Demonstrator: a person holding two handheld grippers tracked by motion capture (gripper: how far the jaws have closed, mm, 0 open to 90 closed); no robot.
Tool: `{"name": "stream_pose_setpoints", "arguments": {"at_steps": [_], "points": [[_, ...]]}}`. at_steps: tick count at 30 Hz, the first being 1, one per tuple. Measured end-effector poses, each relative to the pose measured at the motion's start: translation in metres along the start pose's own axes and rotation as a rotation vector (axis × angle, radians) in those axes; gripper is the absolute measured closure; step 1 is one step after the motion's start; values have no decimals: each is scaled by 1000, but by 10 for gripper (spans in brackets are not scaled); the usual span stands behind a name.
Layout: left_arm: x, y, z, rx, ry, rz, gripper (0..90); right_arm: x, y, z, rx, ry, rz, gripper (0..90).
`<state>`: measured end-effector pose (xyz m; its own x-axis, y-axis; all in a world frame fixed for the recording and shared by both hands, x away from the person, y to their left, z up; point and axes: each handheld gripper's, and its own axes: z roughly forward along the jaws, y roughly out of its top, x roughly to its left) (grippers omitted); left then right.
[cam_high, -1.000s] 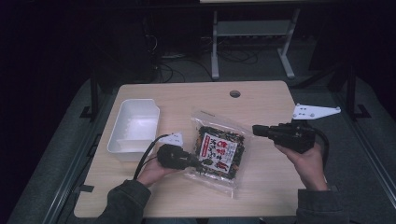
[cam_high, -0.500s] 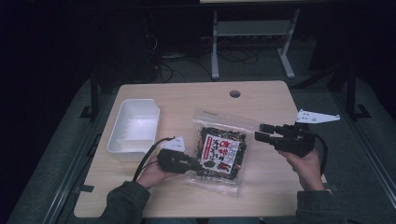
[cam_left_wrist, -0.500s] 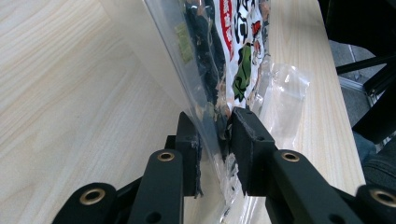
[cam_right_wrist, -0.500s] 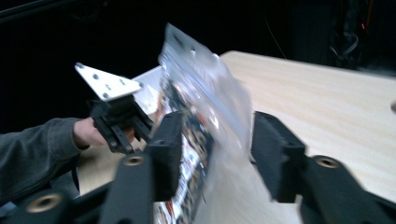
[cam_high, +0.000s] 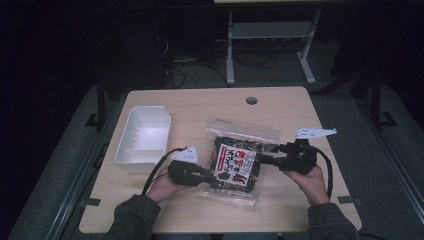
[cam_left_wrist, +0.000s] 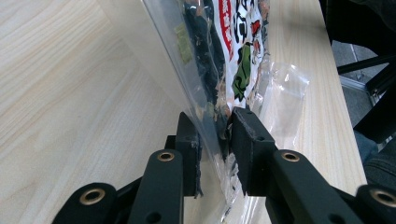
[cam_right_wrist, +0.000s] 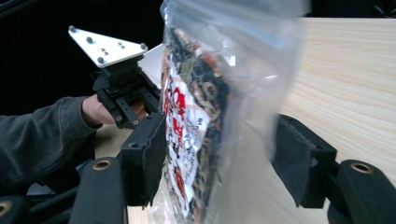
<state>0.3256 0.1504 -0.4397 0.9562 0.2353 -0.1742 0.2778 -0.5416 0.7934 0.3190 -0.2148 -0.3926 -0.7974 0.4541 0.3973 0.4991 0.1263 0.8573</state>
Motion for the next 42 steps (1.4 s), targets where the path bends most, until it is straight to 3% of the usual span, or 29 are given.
{"name": "stream_pose_setpoints", "arguments": {"at_steps": [3, 10, 12, 13, 18, 25, 26, 28, 32, 33, 36, 42], "points": [[0, 0, -1, 1, 1, 5, 727, 3, -3, 9, 29, -16, -28, 426], [-1, 0, -1, 1, 2, 4, 728, 3, -9, 17, -3, -17, -39, 516], [-1, 0, 0, 0, 2, 2, 728, 1, -11, 20, 17, 6, -23, 531], [-1, -1, 0, 5, 3, 8, 728, 2, -11, 23, 24, 7, -38, 573], [-2, -1, 0, 5, -2, 9, 726, 7, -10, 24, 9, 51, -55, 671], [-2, -2, 1, 1, -1, 0, 690, 8, -9, 23, -3, 102, -41, 725], [-2, -3, 0, 4, 2, -3, 665, 10, -7, 22, -8, 126, -47, 737], [-2, -4, 0, 6, 9, -5, 634, 12, -6, 23, -6, 128, -62, 738], [-9, -5, -5, 4, 78, -3, 527, 26, 3, 21, 7, 123, -118, 744], [-9, -5, -5, 4, 78, -3, 494, 28, 6, 19, 2, 117, -126, 745], [-16, -9, -10, 16, 145, 11, 427, 35, 11, 12, 1, 80, -146, 746], [-26, -15, -16, 51, 183, 34, 360, 38, 18, -1, -41, -4, -129, 748]]}}
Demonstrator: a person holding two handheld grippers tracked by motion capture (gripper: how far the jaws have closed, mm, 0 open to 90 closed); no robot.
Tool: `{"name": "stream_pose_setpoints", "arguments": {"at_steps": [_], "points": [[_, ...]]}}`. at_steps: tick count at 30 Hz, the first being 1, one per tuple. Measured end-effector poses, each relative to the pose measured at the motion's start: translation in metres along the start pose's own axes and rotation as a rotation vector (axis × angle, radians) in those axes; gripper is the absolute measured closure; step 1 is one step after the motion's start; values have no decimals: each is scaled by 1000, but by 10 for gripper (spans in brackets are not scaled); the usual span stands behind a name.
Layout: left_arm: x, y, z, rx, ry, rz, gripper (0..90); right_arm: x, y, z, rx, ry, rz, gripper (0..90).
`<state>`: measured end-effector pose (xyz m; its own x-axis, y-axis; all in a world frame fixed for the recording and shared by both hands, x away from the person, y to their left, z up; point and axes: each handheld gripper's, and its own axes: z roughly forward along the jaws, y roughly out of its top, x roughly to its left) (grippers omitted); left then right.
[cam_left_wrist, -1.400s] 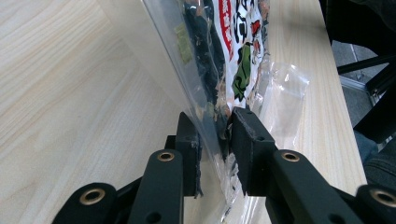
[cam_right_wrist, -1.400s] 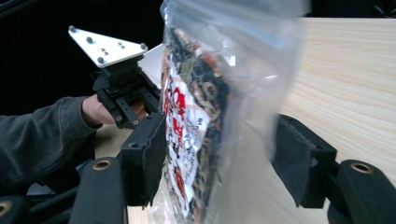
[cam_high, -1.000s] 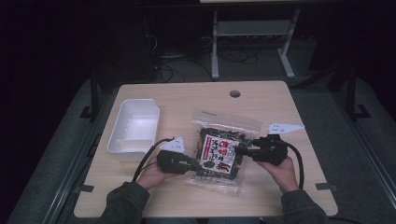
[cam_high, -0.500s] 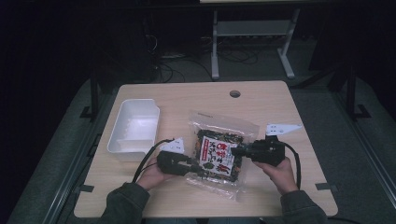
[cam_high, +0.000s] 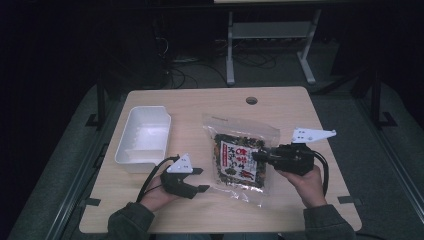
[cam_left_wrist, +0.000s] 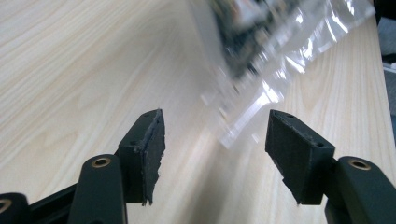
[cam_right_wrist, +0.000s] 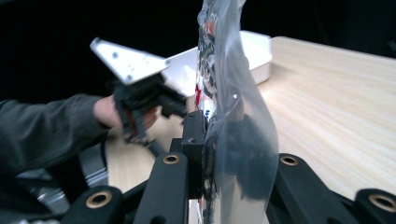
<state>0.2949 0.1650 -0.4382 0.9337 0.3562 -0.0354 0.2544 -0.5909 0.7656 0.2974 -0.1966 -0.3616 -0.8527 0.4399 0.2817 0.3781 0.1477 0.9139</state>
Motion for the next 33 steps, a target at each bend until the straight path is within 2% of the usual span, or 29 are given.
{"name": "stream_pose_setpoints", "arguments": {"at_steps": [2, 7, 11, 14, 17, 21, 27, 33], "points": [[-6, -2, -3, 14, 14, 25, 349, 0, 2, -2, -13, -33, 9, 749], [-14, -5, -10, 11, 33, 46, 319, 4, 11, -1, -45, -105, 14, 749], [-17, -11, -16, 9, 48, 54, 279, 6, 17, 4, -82, -168, 36, 749], [-19, -17, -22, 16, 53, 55, 266, 7, 23, 11, -78, -220, 35, 749], [-20, -24, -28, 19, 63, 54, 256, 9, 29, 20, -70, -253, 26, 749], [-20, -30, -34, 25, 76, 52, 249, 12, 37, 34, -69, -275, 10, 749], [-21, -38, -42, 34, 85, 48, 247, 14, 48, 54, -73, -280, 5, 749], [-22, -45, -47, 37, 87, 42, 247, 17, 62, 70, -102, -287, 7, 749]]}}
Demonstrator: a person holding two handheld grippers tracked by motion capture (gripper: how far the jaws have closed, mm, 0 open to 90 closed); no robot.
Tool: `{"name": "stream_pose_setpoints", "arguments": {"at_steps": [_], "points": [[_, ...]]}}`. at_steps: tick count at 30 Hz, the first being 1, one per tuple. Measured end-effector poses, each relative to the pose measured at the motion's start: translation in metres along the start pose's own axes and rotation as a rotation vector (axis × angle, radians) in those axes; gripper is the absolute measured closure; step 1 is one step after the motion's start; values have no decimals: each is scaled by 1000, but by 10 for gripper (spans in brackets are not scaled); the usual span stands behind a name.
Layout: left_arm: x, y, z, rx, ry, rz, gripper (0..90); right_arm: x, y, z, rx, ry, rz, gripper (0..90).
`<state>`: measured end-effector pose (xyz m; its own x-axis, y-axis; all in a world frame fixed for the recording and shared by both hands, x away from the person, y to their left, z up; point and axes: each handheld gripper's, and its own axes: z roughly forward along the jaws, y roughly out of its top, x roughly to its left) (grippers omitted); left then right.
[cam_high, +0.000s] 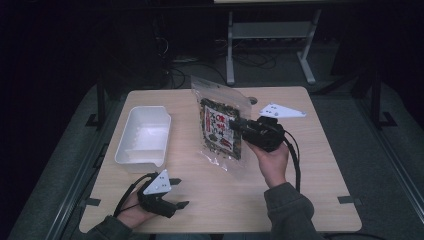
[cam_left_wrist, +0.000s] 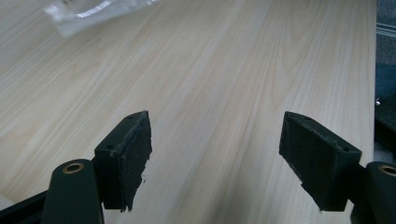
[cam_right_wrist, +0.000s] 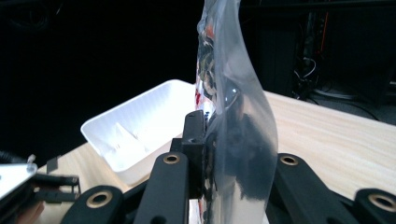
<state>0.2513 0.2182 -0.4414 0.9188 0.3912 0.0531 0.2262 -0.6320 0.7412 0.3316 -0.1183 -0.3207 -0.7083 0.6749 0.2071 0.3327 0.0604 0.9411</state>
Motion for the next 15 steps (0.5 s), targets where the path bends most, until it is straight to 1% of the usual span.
{"name": "stream_pose_setpoints", "arguments": {"at_steps": [1, 2, 3, 6, 7, 8, 10, 11, 15], "points": [[0, 0, 0, 0, 0, 0, 247, 0, 0, 0, 0, 0, 0, 749], [0, -2, 0, 4, -1, -1, 247, 2, 5, 5, -7, -1, -3, 749], [0, -2, 0, 4, -1, -1, 247, 2, 5, 5, -7, -1, -3, 749], [-2, -2, 0, 9, 0, 6, 246, 8, 13, 13, -20, -11, -10, 749], [-2, -2, 0, 9, 0, 6, 246, 8, 13, 13, -20, -11, -10, 749], [-2, -2, -1, 13, 3, 10, 246, 10, 17, 18, -25, -10, -11, 749], [-2, -2, -2, 12, 5, 7, 244, 11, 19, 20, -25, -5, -13, 749], [-2, -3, -3, 9, 4, 3, 242, 15, 24, 26, -26, -4, -15, 750], [-1, -8, -9, 9, 16, -9, 242, 20, 32, 35, -38, -6, -25, 750]]}}
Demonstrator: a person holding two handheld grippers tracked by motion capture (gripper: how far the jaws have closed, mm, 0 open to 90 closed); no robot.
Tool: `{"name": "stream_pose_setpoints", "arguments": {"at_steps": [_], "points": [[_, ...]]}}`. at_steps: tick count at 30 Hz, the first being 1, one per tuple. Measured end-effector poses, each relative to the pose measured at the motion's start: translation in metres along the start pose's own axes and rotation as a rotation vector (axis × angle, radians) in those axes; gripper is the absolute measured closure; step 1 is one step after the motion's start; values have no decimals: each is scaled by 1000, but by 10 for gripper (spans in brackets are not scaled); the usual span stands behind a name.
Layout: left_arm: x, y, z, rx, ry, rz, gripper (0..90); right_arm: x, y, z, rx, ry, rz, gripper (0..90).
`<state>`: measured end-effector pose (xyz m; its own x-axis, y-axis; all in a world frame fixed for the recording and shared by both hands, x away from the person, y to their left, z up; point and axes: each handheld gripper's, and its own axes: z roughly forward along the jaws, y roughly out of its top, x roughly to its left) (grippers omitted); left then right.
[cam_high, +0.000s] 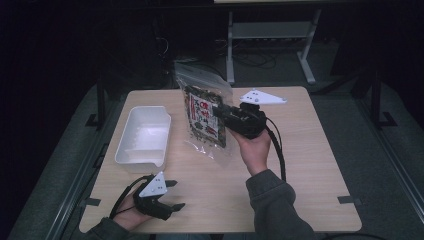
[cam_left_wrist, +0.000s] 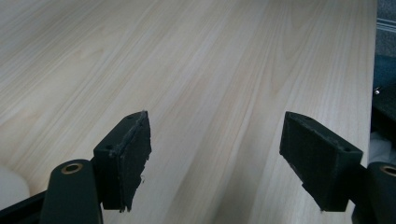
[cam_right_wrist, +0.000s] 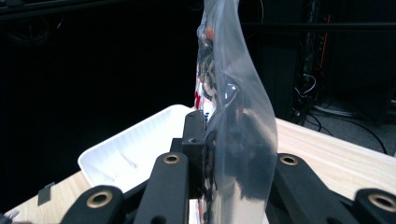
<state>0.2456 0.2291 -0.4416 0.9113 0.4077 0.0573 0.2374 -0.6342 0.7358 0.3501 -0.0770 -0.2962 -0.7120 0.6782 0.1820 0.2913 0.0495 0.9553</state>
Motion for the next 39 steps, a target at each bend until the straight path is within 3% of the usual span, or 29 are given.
{"name": "stream_pose_setpoints", "arguments": {"at_steps": [9, 17, 25, 39], "points": [[1, -6, -6, 9, 23, 6, 241, 10, 13, 21, -18, -2, -8, 750], [2, -8, -6, 15, 20, 4, 241, 20, 23, 42, -28, 9, -13, 751], [5, -15, -13, 24, 32, -5, 242, 37, 34, 80, -50, 22, -15, 751], [13, -26, -24, 10, 51, -39, 241, 58, 42, 135, -79, -20, -25, 752]]}}
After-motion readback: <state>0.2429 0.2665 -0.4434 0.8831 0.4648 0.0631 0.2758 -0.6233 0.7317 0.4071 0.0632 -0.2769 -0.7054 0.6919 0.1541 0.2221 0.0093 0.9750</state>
